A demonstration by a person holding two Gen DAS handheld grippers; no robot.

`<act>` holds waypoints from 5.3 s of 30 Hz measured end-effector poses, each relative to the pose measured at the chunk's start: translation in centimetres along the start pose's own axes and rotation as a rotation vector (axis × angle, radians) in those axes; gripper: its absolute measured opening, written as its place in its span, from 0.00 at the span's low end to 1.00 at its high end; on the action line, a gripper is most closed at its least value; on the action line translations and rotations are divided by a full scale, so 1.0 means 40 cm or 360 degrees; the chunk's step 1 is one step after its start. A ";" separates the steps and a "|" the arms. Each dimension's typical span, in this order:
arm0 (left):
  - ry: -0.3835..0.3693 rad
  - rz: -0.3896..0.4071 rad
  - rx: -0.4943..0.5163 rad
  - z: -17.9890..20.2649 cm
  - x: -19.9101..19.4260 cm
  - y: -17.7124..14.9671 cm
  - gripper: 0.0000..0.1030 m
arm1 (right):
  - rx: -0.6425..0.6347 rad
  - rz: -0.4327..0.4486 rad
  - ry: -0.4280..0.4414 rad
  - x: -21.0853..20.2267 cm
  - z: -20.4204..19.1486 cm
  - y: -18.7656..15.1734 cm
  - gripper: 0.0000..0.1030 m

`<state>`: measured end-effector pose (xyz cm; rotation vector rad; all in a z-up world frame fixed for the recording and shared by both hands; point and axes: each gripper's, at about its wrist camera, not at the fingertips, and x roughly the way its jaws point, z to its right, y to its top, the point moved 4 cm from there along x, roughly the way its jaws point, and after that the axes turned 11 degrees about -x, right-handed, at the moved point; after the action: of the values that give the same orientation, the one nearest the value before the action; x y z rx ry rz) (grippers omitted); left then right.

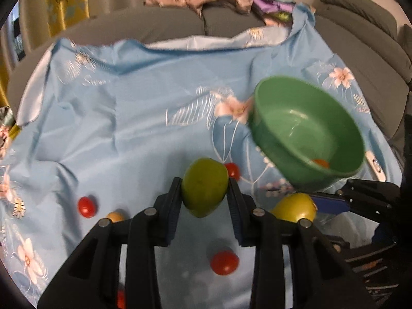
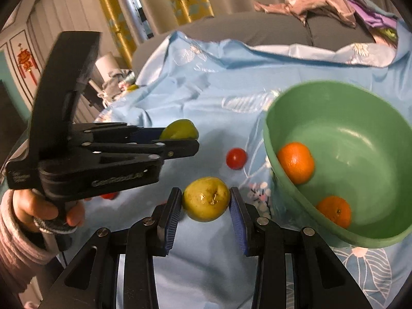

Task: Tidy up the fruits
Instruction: 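Carry both fruits over the green bowl and open both tools to release, then withdraw both tools from the bowl toward the red tomatoes, then grasp the large red tomato with the left tool while the right tool grasps a cherry tomato, then carry both tomatoes over the green bowl and open both tools to drop them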

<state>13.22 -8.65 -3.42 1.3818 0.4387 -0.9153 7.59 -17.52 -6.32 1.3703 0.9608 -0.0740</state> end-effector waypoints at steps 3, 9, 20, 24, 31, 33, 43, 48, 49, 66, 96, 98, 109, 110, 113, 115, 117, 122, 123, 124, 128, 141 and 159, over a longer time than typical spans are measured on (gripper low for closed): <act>0.0025 0.0074 0.0018 0.017 -0.042 0.009 0.33 | 0.0012 0.0103 -0.0010 -0.042 0.003 0.016 0.38; -0.0021 0.0149 0.0036 0.071 -0.079 0.044 0.33 | 0.0085 0.0333 -0.0133 -0.152 0.057 0.041 0.38; -0.0149 0.0141 0.0170 0.261 -0.036 0.075 0.33 | 0.0285 0.0378 -0.0440 -0.233 0.195 -0.006 0.38; -0.0165 0.0108 0.0211 0.303 -0.004 0.074 0.33 | 0.0313 0.0355 -0.0496 -0.233 0.228 -0.017 0.38; -0.0135 0.0018 0.0245 0.333 0.060 0.057 0.34 | 0.0332 0.0264 -0.0586 -0.225 0.267 -0.041 0.38; -0.0105 -0.0006 0.0248 0.332 0.077 0.054 0.34 | 0.0330 0.0240 -0.0588 -0.220 0.273 -0.046 0.38; -0.0035 -0.0058 0.0271 0.327 0.109 0.037 0.37 | 0.0337 0.0140 -0.0646 -0.193 0.284 -0.060 0.38; 0.0026 -0.0006 0.0221 0.298 0.096 0.043 0.67 | 0.0346 0.0162 -0.0680 -0.203 0.288 -0.060 0.39; 0.0027 0.0005 0.0207 0.291 0.088 0.043 0.70 | 0.0352 0.0162 -0.0682 -0.203 0.289 -0.060 0.39; 0.0340 0.0191 0.0069 0.120 -0.079 -0.053 0.93 | 0.0250 0.0376 -0.0268 -0.188 0.158 0.001 0.46; 0.0313 0.0064 -0.0395 -0.253 -0.194 -0.287 0.79 | -0.0314 -0.0215 0.0058 0.077 -0.147 -0.038 0.48; 0.0259 0.0049 -0.0399 -0.250 -0.179 -0.277 0.65 | -0.0294 -0.0235 0.0052 0.086 -0.141 -0.042 0.48; 0.0278 -0.0070 -0.0365 -0.257 -0.092 -0.252 0.50 | -0.0295 -0.0275 0.0066 0.103 -0.140 -0.048 0.48; 0.0288 -0.0067 -0.0349 -0.258 -0.089 -0.250 0.49 | -0.0294 -0.0277 0.0067 0.104 -0.140 -0.048 0.48; 0.0319 -0.0095 -0.0316 -0.259 -0.076 -0.250 0.46 | -0.0285 -0.0287 0.0072 0.109 -0.138 -0.048 0.48; 0.0330 -0.0140 -0.0319 -0.266 -0.061 -0.255 0.40 | -0.0274 -0.0301 0.0072 0.116 -0.135 -0.049 0.48; 0.0348 -0.0139 -0.0289 -0.265 -0.061 -0.254 0.35 | -0.0268 -0.0312 0.0066 0.120 -0.133 -0.051 0.48; 0.0320 -0.0133 -0.0318 -0.273 -0.060 -0.257 0.31 | -0.0263 -0.0323 0.0072 0.127 -0.132 -0.050 0.48; 0.0320 -0.0131 -0.0318 -0.271 -0.059 -0.257 0.31 | -0.0264 -0.0327 0.0075 0.129 -0.133 -0.050 0.48; 0.0312 -0.0131 -0.0322 -0.270 -0.059 -0.257 0.31 | -0.0267 -0.0330 0.0072 0.131 -0.134 -0.050 0.48; 0.0274 -0.0127 -0.0334 -0.270 -0.061 -0.259 0.31 | -0.0281 -0.0332 0.0048 0.138 -0.132 -0.052 0.43; 0.0190 -0.0089 -0.0412 -0.270 -0.077 -0.258 0.30 | -0.0259 -0.0285 0.0046 0.139 -0.133 -0.044 0.29; -0.0066 0.0068 -0.0238 -0.057 -0.119 -0.096 0.30 | -0.0017 0.0178 -0.0107 -0.086 0.014 0.034 0.30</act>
<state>7.98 -4.84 -2.76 1.2297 0.4356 -0.8575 6.46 -19.26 -3.23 1.4006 0.8261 -0.0299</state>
